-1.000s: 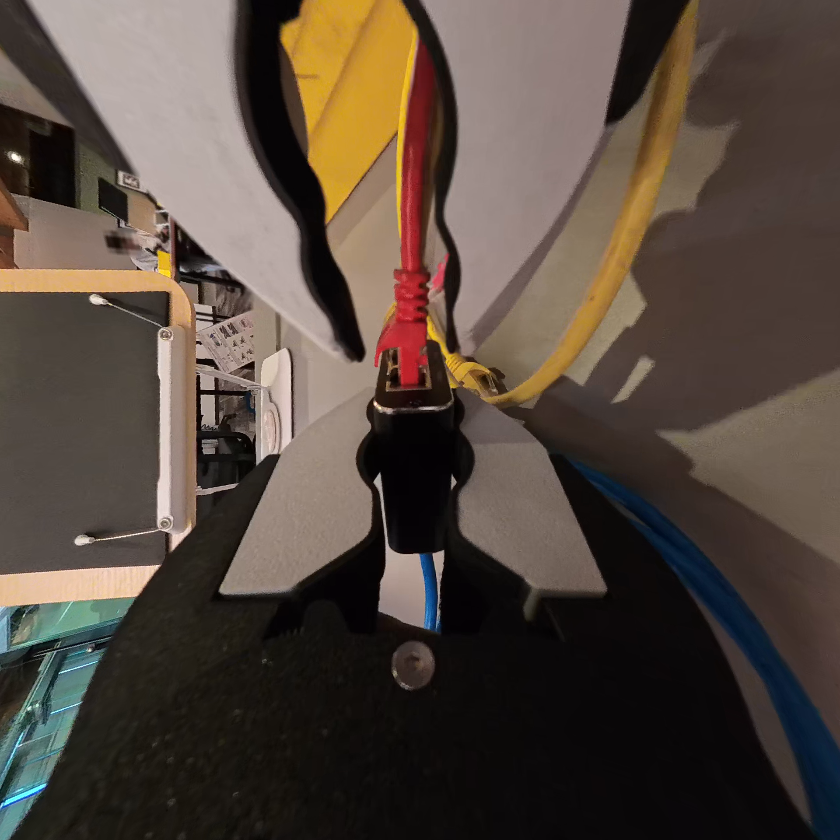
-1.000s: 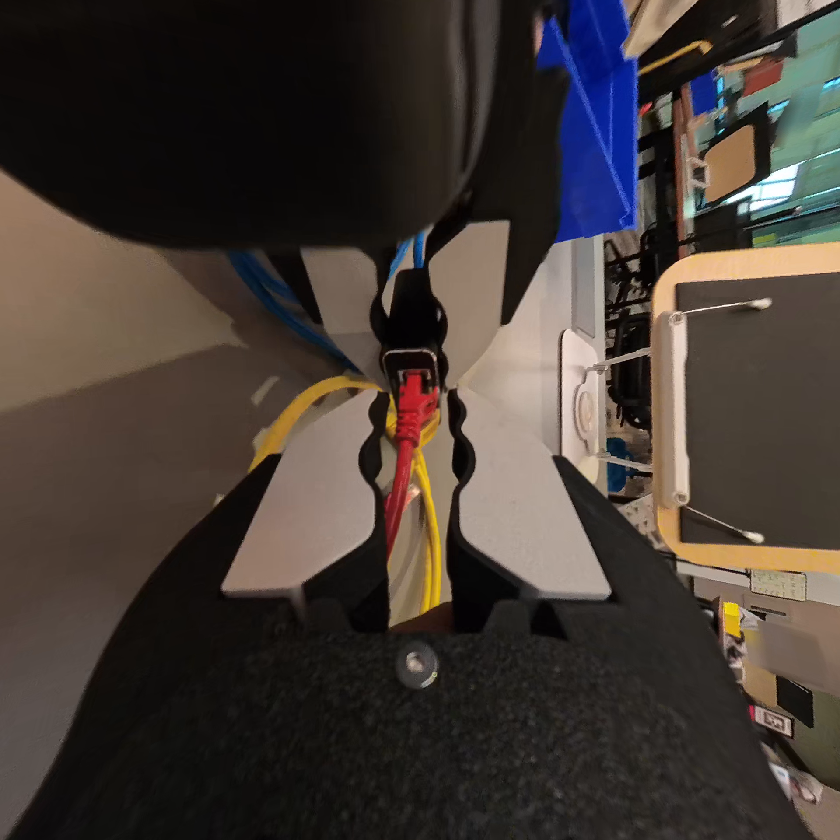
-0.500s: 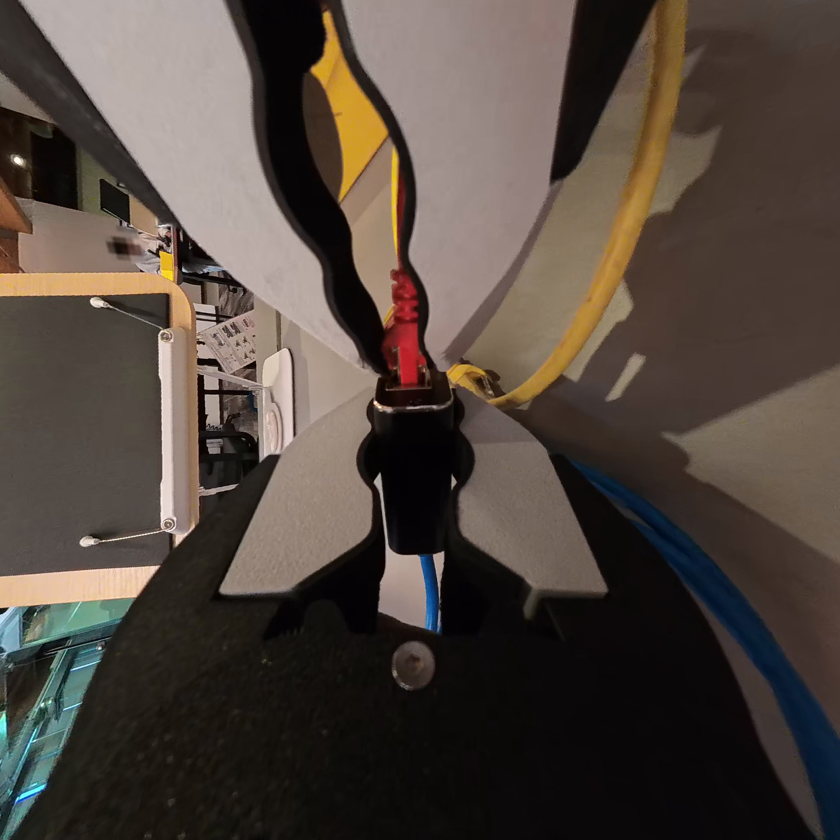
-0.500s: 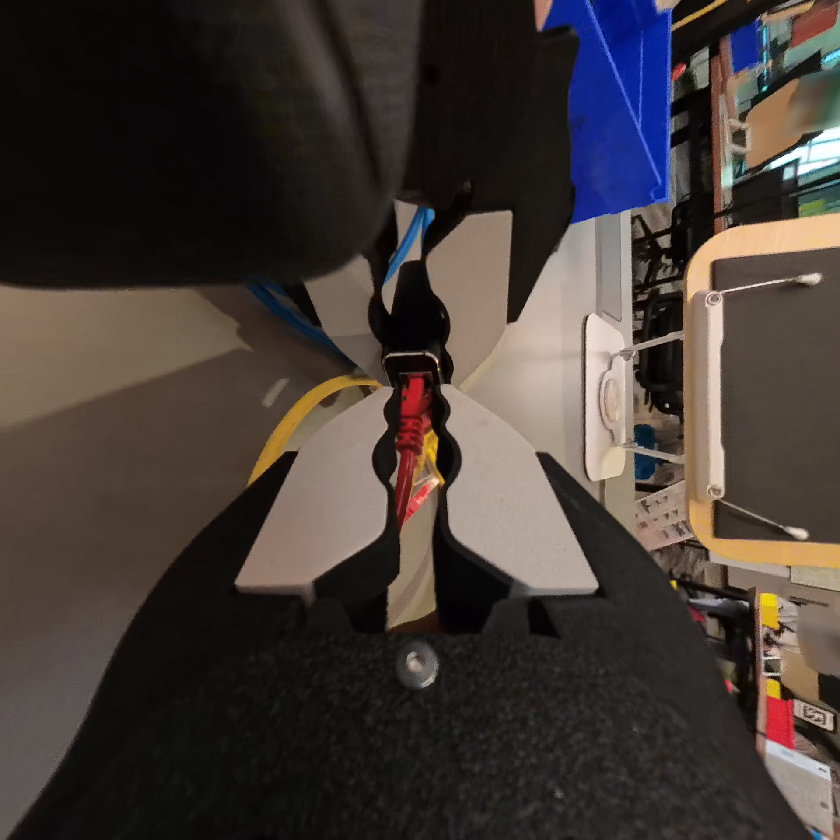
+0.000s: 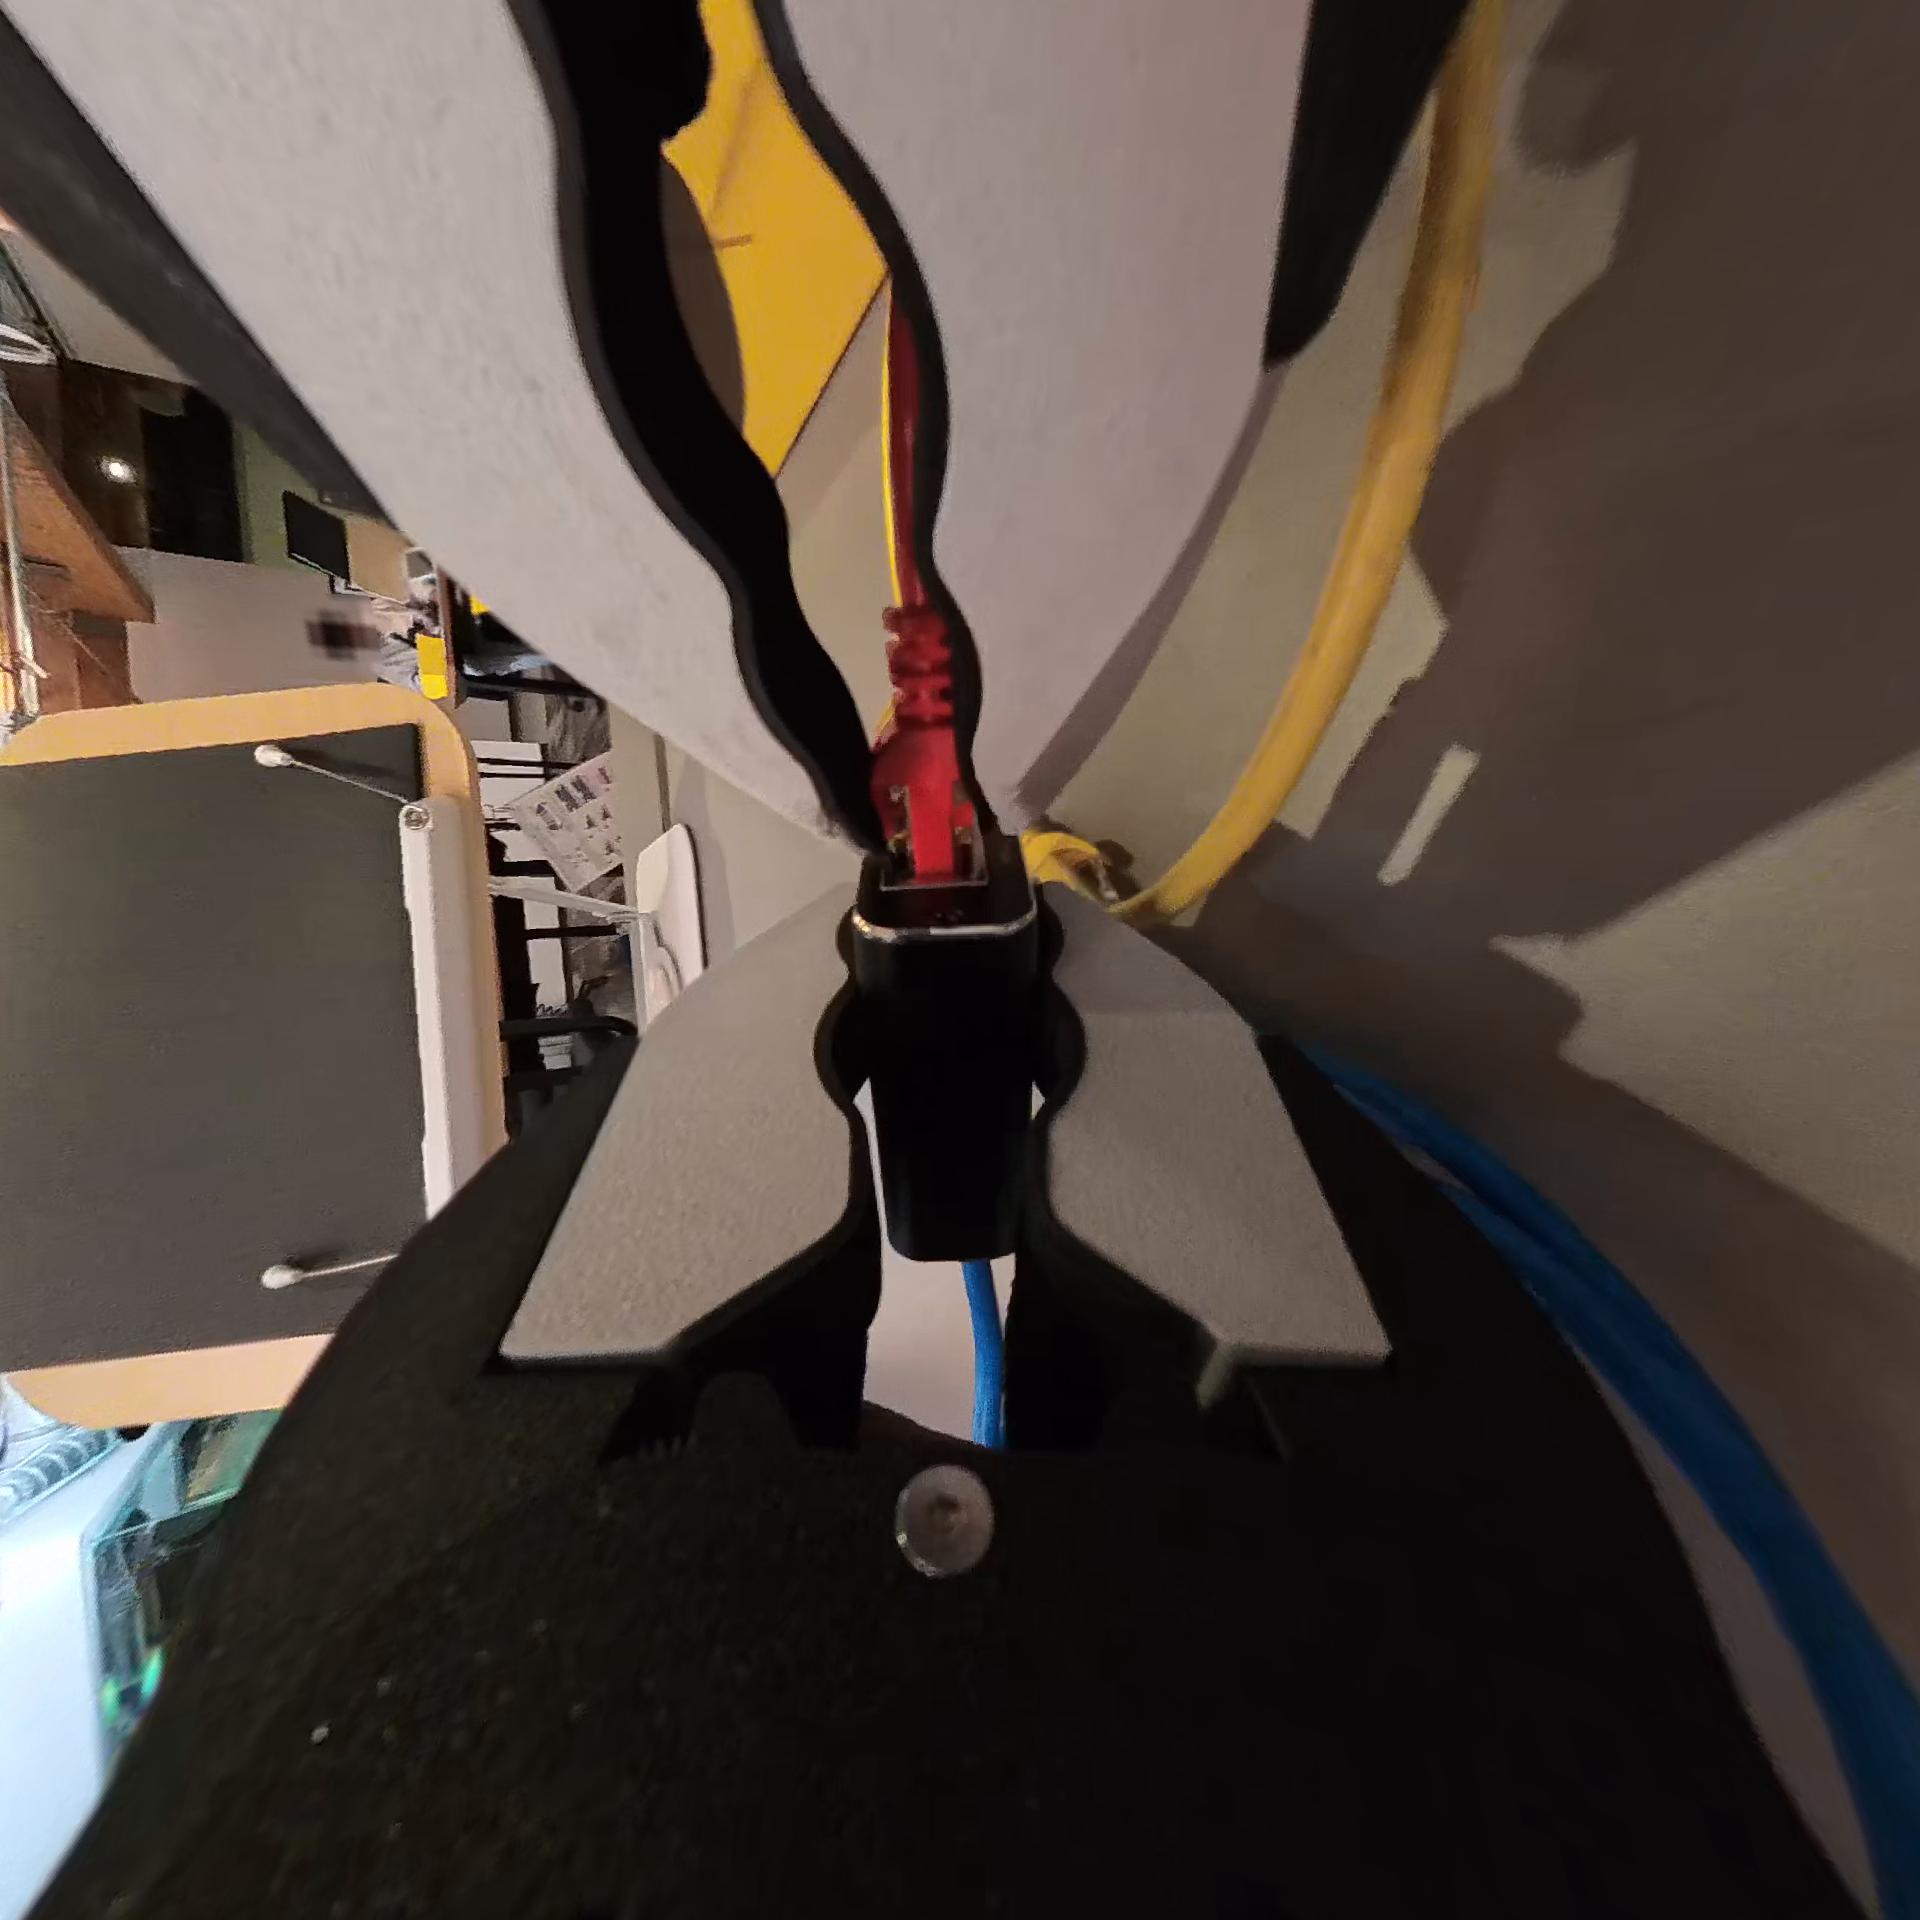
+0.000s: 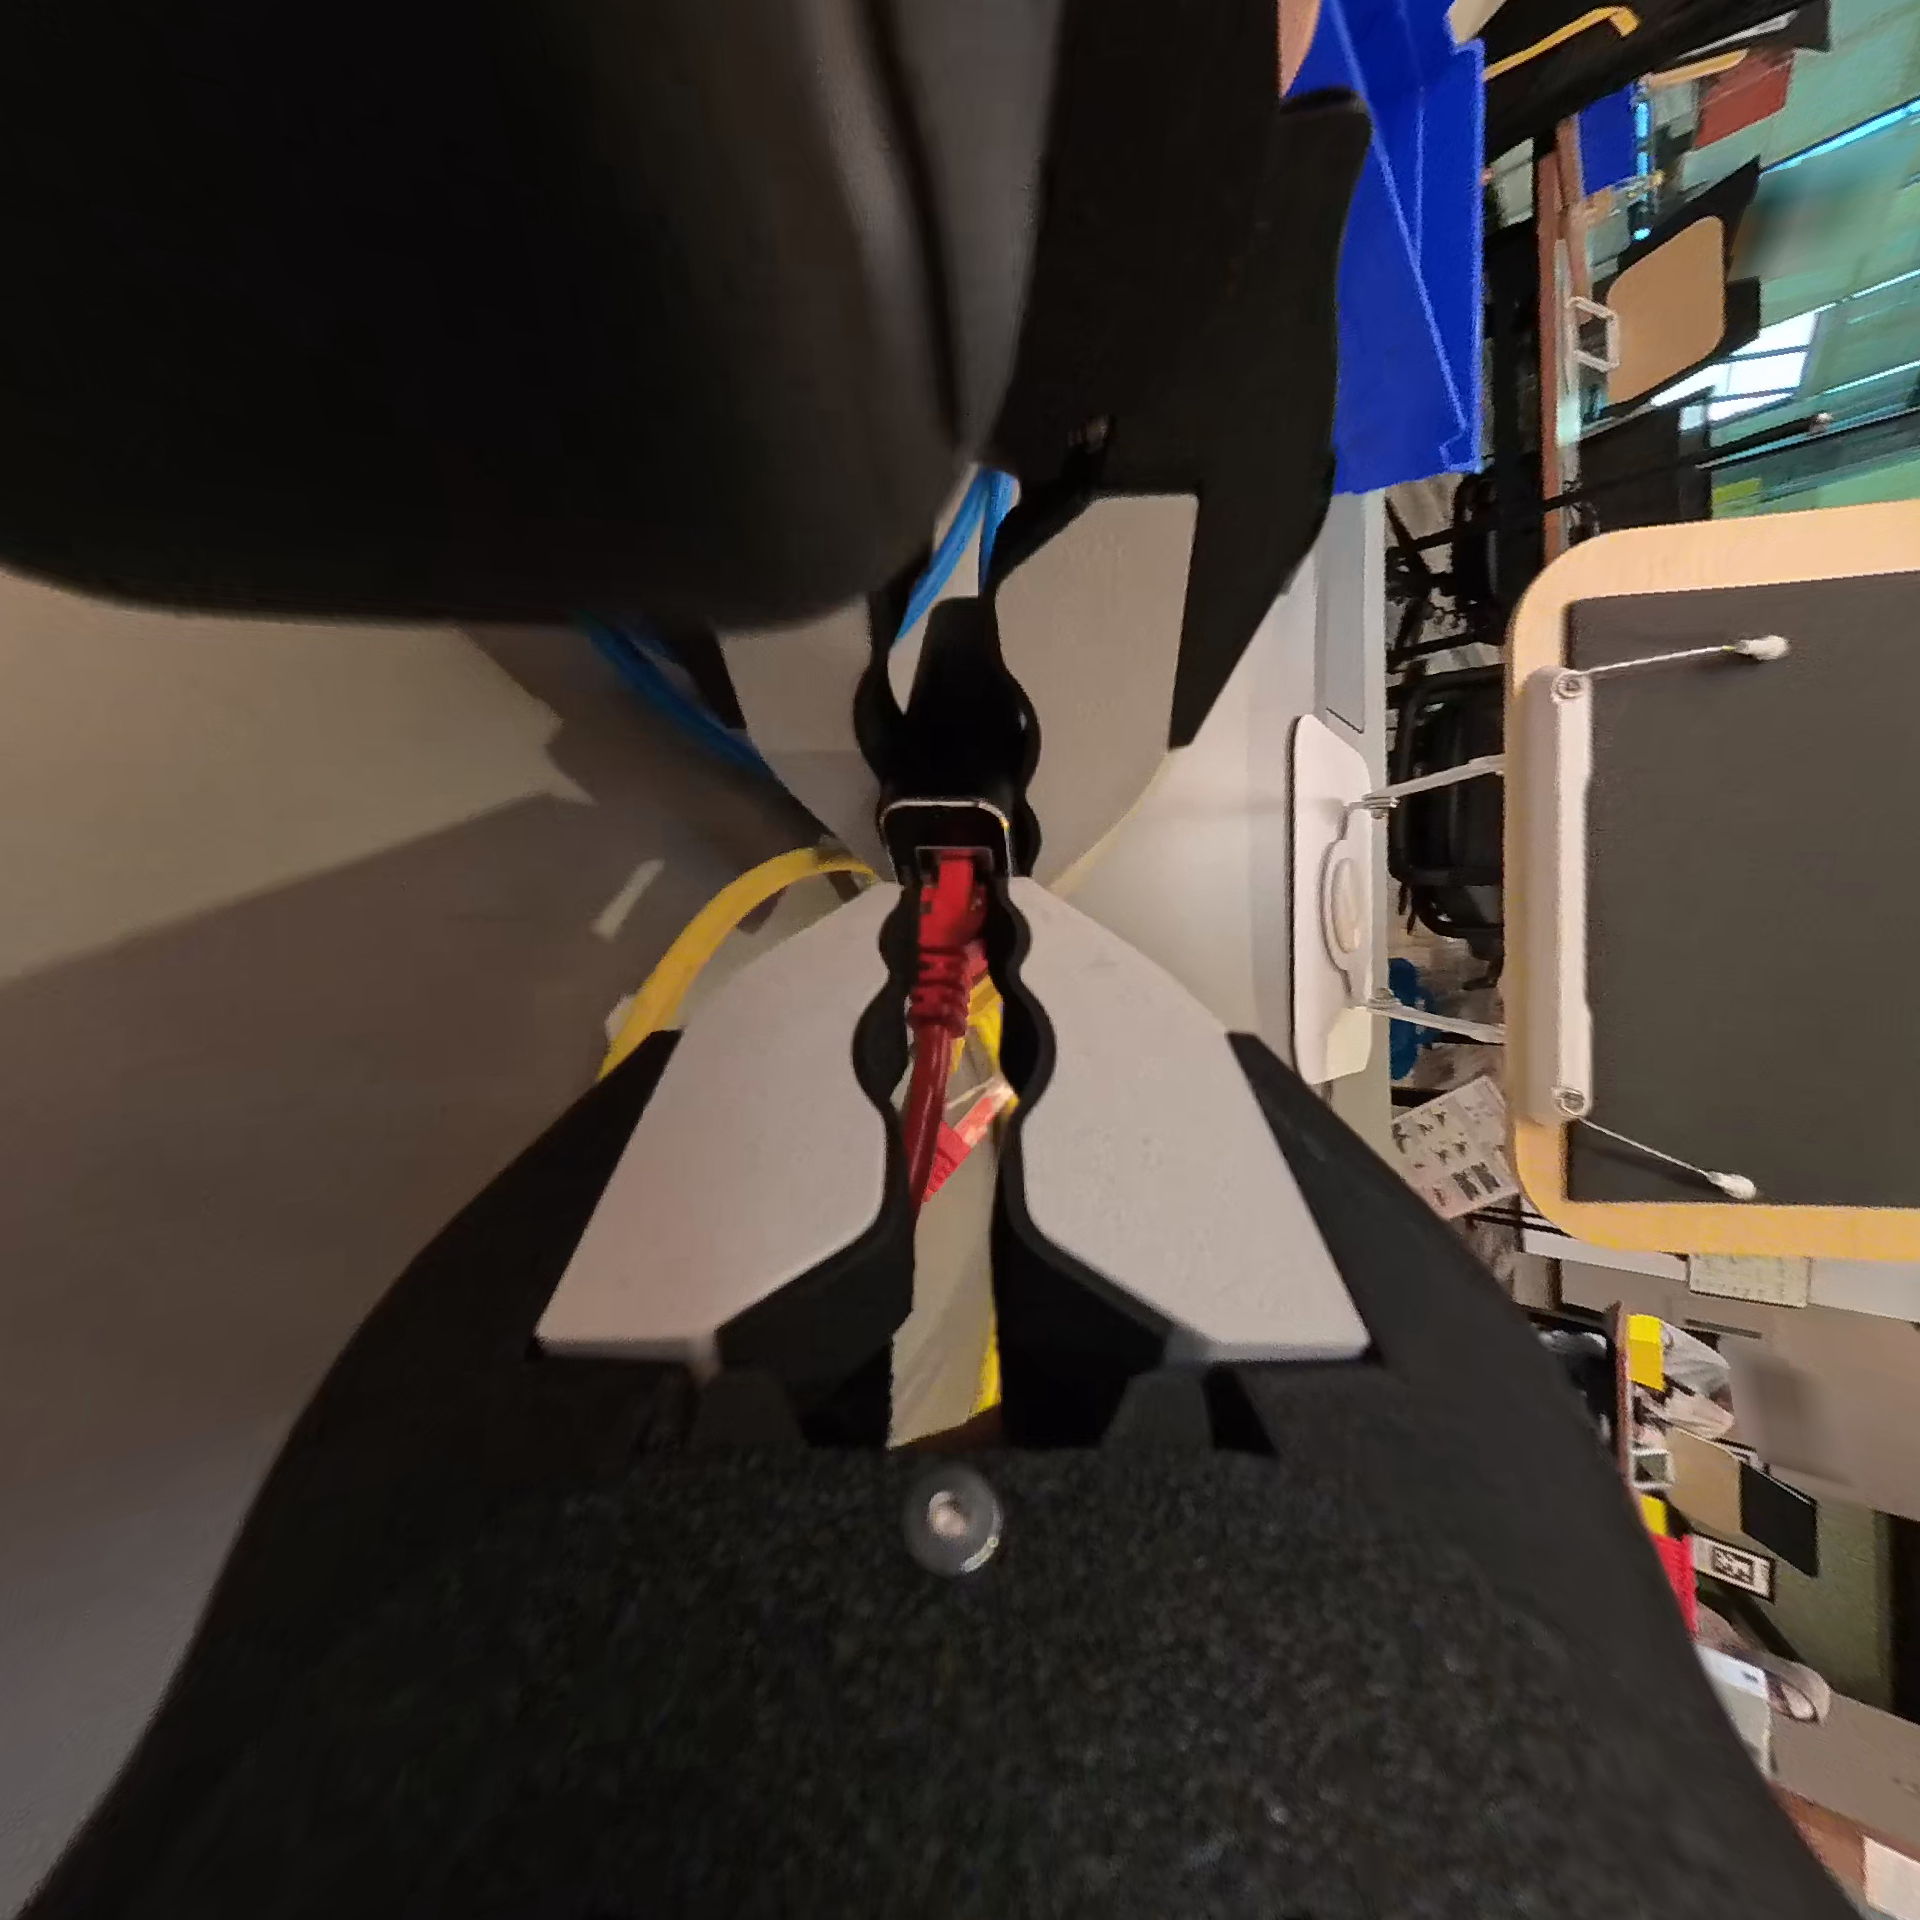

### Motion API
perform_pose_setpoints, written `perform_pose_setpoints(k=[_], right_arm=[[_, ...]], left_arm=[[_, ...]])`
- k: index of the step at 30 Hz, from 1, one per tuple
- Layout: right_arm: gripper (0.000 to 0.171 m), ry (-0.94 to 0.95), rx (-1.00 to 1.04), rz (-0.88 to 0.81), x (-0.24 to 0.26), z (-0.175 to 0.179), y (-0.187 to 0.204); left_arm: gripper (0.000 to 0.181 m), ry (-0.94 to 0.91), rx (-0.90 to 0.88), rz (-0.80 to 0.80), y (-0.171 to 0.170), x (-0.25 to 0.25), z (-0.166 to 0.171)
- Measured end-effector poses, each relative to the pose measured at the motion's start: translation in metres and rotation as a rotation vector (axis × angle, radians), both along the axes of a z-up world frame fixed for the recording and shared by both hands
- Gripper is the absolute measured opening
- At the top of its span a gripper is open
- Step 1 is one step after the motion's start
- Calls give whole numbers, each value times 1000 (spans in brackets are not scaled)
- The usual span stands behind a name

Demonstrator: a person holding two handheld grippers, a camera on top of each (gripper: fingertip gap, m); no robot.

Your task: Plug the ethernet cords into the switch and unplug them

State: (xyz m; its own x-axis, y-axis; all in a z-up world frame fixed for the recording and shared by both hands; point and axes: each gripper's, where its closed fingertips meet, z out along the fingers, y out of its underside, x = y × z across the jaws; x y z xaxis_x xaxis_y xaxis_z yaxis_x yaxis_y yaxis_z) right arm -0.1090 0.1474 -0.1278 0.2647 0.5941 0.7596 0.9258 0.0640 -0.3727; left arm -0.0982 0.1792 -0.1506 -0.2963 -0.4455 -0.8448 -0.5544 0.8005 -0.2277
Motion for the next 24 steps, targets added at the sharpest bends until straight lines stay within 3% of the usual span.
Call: perform_pose_setpoints(k=[4, 7, 12, 15, 24], right_arm=[[13, 15, 4, -30, 2, 1, -1], [16, 133, -74, -92, 12, 3, -5], [17, 273, -186, -149, 14, -3, -7], [9, 333, -207, -177, 14, -1, -4], [5, 578, -305, -225, 15, -1, -13]], left_arm=[[27, 14, 61, 51, 14, -4, -3], [26, -12, 105, 76, 24, -9, -2], [26, -55, 162, 77, 20, -1, 8], [26, -61, 197, 80, 20, -1, 9], [28, -94, 169, 79, 19, 2, 9]])
